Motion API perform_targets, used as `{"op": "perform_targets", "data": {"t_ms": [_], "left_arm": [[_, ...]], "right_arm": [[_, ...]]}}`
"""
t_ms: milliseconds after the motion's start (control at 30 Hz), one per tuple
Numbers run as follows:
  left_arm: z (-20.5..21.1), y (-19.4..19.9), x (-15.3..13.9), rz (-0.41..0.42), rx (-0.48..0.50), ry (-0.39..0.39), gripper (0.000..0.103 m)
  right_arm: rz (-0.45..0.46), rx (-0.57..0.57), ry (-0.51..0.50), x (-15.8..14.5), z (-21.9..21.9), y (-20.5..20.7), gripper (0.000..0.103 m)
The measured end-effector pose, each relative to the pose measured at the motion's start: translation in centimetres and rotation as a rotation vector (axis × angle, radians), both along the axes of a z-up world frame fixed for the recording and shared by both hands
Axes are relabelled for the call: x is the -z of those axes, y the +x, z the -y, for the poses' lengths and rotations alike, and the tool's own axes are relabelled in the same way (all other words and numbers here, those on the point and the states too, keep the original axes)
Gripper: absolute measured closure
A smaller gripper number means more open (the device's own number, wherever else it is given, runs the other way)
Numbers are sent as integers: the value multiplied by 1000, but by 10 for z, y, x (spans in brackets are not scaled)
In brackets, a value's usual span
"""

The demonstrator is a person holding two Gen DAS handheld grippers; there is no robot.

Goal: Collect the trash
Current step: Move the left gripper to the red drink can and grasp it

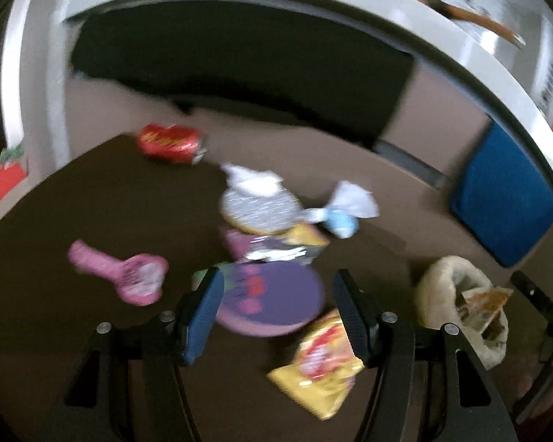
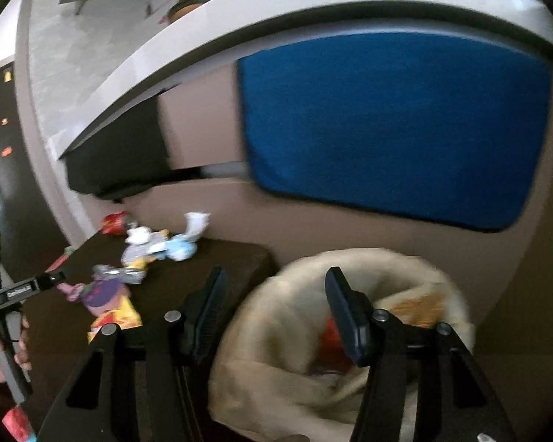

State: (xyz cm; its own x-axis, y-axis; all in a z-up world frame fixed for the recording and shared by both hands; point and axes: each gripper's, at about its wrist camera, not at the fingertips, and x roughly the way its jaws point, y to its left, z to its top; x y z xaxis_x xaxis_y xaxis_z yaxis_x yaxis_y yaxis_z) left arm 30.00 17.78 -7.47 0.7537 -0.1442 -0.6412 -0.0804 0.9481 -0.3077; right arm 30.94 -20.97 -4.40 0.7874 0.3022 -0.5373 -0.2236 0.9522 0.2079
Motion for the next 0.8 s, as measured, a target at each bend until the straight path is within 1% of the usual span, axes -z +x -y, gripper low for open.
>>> {"op": "perform_targets", "data": {"t_ms": [33,133,167,267,300,333,433,467,500,567,633,667,700,733,800], "left_arm": [[-11,-1,4,-13,-8,-24,41],[-25,-3,15,-45,-22,-76,41],[-30,-1,21,-64,-22,-110,41],[-32,3,33,-93,-32,-179,41],[-31,5,35,-91,-34,-190,41],[-29,8,35,-85,-23,-186,41],[-22,24,30,-66,53,-145,41],[-22,35,26,-53,91,-127,41],[-24,42,23,-45,102,-117,41],[-33,58,15,-15,82,-75,41],[-44,71,6,26,21,-20,41],[-53,80,0,66,-28,12,41],[-60,88,-2,84,-53,25,41],[-68,97,-3,92,-75,31,41],[-96,124,1,73,-97,-13,41]], "right_arm": [[-7,-16,2,2,-9,2,50],[-34,-61,1,10,-38,9,50],[-42,-73,0,12,-45,10,50],[-69,-107,-4,21,-66,12,50],[-80,-119,-7,24,-72,12,50],[-89,-130,-12,26,-76,12,50],[-107,-157,-37,32,-85,8,50],[-112,-164,-49,34,-87,7,50],[-116,-171,-60,36,-90,5,50],[-120,-185,-68,37,-91,0,50],[-110,-189,-89,37,-93,-5,50],[-103,-184,-99,37,-94,-7,50],[-97,-176,-112,39,-96,-7,50],[-100,-172,-114,40,-98,-4,50],[-112,-173,-98,43,-101,2,50]]}}
